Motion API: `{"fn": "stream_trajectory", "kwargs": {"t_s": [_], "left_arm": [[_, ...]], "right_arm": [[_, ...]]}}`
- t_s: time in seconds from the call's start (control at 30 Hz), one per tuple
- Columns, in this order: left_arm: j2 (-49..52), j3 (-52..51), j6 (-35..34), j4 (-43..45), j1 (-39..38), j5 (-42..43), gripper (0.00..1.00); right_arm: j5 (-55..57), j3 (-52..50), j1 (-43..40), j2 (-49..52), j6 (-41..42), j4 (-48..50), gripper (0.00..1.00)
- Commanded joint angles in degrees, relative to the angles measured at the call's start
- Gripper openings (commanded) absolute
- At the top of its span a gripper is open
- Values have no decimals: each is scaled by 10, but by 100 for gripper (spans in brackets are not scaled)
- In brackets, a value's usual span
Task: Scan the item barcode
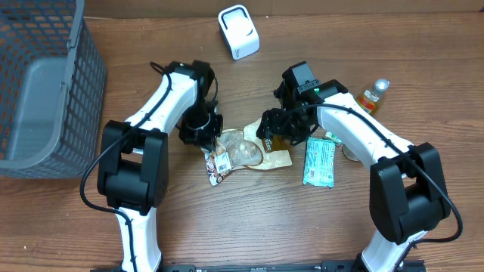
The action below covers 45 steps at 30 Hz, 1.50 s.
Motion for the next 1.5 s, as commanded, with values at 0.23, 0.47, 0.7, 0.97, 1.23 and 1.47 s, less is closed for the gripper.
{"fn": "stream_trajectory", "kwargs": {"t_s": [0.23, 0.47, 0.7, 0.97, 1.23, 1.47], "left_arm": [[3, -50, 10, 49, -13, -30, 4], [3, -111, 2, 107, -20, -27, 4], [3, -115, 2, 112, -20, -29, 4], [3, -115, 2, 114, -20, -29, 4], [3, -115, 2, 115, -20, -31, 4], [3, -115, 2, 115, -20, -31, 4]], "right_arm": [[-3, -9, 3, -11, -1, 7, 71], [-3, -9, 3, -11, 0, 9, 72], [-3, -31, 8, -11, 0, 40, 73], [-3, -94, 39, -11, 20, 132, 72], [-43, -176, 86, -11, 104, 276, 67], [-178, -181, 89, -11, 140, 366, 64]]}}
